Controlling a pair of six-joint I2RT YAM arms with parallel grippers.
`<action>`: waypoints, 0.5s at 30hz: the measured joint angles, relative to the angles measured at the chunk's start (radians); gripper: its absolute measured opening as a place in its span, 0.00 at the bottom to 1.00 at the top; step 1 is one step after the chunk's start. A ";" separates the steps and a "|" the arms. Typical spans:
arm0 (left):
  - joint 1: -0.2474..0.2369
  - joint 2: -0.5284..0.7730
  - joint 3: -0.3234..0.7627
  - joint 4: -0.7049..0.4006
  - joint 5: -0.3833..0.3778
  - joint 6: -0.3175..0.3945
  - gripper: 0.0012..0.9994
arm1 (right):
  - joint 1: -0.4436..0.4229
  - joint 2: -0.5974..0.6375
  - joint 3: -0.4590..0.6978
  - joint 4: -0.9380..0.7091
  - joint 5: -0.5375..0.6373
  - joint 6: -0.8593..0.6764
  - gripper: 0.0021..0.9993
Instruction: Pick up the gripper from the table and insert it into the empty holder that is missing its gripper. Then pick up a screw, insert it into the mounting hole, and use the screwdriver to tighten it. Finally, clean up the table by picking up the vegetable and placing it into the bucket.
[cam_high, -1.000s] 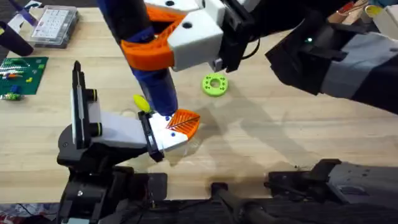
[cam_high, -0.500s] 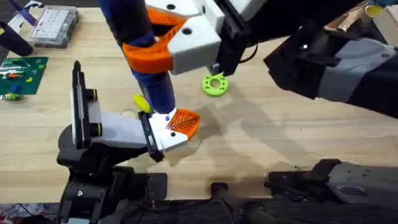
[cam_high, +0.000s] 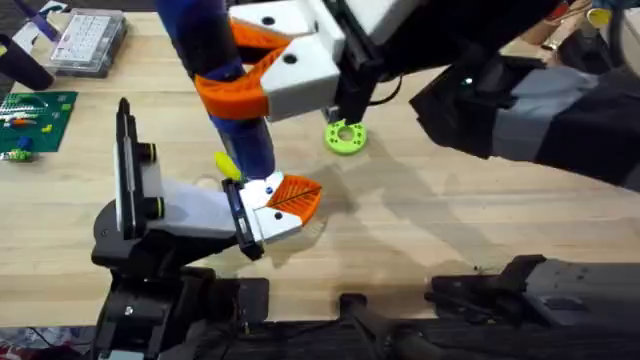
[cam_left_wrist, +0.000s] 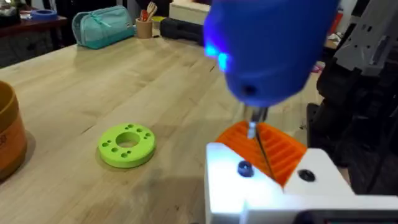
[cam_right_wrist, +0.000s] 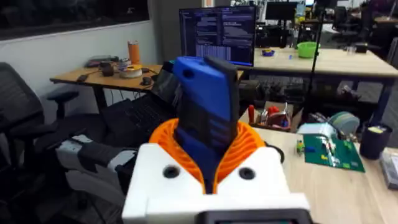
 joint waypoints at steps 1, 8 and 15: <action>0.000 0.000 0.000 0.000 0.000 0.000 0.02 | 0.000 0.006 0.000 0.000 0.001 0.000 0.04; 0.000 0.000 0.000 0.000 0.000 0.000 0.02 | 0.007 0.014 -0.002 0.000 0.007 0.000 0.04; 0.000 0.000 0.000 0.000 0.000 0.000 0.02 | 0.008 0.014 -0.002 0.001 0.007 0.000 0.04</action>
